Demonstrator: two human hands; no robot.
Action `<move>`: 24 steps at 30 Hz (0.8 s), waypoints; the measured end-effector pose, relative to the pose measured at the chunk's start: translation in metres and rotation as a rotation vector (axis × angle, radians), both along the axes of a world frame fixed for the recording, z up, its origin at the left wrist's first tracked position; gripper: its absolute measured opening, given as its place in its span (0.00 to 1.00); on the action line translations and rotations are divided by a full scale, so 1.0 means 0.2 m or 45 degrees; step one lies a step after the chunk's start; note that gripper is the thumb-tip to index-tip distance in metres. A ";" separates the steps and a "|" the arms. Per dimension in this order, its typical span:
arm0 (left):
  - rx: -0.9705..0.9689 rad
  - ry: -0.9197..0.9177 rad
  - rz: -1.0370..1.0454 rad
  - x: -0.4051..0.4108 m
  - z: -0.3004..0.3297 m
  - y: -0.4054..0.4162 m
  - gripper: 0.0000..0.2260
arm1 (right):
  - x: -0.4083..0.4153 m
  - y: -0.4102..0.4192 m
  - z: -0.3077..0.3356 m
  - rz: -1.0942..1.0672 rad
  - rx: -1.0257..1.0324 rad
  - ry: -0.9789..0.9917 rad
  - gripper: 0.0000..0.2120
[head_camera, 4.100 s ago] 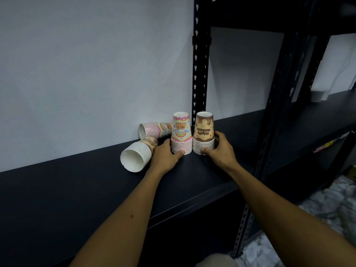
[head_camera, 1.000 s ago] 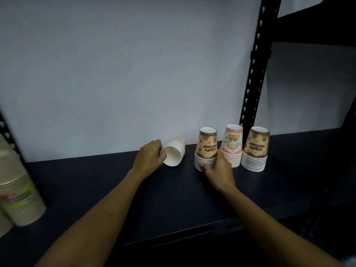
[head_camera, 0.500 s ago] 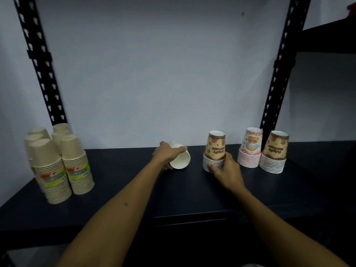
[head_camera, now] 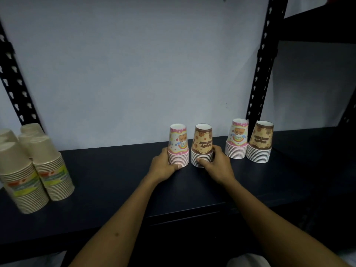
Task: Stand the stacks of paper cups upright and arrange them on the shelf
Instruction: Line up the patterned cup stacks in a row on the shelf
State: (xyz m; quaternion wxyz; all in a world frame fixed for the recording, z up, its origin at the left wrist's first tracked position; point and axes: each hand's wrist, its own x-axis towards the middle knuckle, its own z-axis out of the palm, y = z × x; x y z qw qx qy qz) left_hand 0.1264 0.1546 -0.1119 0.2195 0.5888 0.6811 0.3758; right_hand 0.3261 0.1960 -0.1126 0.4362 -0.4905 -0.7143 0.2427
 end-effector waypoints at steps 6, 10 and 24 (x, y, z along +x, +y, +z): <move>-0.032 0.107 0.083 0.02 -0.03 0.01 0.37 | -0.01 0.01 0.00 -0.014 0.045 0.019 0.30; -0.012 0.107 0.080 0.00 -0.03 0.00 0.24 | -0.01 0.00 0.00 0.002 0.028 0.018 0.30; 0.048 0.075 0.036 0.01 -0.03 -0.01 0.23 | 0.02 0.02 0.00 0.021 -0.054 0.054 0.32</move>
